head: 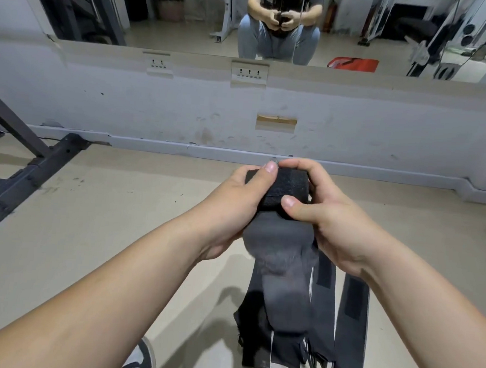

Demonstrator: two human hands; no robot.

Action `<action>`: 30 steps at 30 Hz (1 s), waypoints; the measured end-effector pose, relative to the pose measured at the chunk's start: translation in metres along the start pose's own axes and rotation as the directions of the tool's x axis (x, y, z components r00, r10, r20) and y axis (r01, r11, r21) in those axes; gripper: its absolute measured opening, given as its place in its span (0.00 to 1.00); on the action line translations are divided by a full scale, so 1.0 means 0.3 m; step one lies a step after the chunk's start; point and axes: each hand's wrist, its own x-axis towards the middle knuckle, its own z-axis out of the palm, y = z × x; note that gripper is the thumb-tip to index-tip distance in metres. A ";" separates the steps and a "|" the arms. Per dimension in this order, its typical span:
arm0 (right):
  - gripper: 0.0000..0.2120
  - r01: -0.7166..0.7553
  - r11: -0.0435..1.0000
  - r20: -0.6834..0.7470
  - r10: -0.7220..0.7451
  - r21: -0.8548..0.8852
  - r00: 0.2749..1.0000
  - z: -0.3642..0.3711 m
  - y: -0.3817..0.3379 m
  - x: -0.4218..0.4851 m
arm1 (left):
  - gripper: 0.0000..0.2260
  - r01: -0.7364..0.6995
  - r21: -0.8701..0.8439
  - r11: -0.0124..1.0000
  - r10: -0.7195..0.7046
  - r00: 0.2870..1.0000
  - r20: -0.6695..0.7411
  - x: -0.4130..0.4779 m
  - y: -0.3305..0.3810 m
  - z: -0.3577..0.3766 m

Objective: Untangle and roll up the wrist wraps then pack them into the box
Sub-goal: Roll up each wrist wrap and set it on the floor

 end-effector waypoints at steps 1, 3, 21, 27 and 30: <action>0.23 -0.027 0.999 -0.010 0.027 0.037 1.000 0.005 -0.006 0.003 | 0.18 -0.020 0.005 1.000 0.020 1.000 -0.015 0.000 -0.002 0.001; 0.22 -0.079 0.986 -0.042 0.087 0.150 0.995 0.014 -0.017 0.006 | 0.14 -0.058 0.045 0.997 0.059 0.998 -0.019 0.003 -0.006 0.003; 0.14 -0.158 0.982 -0.045 0.154 -0.105 0.987 -0.069 -0.005 -0.011 | 0.17 -0.131 0.121 0.984 0.118 0.987 0.107 0.005 -0.012 -0.054; 0.26 -0.103 0.971 -0.069 0.090 -0.218 0.994 -0.087 -0.024 -0.014 | 0.25 0.011 0.187 0.982 -0.056 0.970 0.237 -0.009 -0.018 -0.056; 0.29 -0.128 0.956 -0.092 0.107 -0.263 0.990 -0.086 -0.015 -0.010 | 0.17 0.031 0.207 0.978 -0.099 0.940 0.328 -0.012 -0.038 -0.044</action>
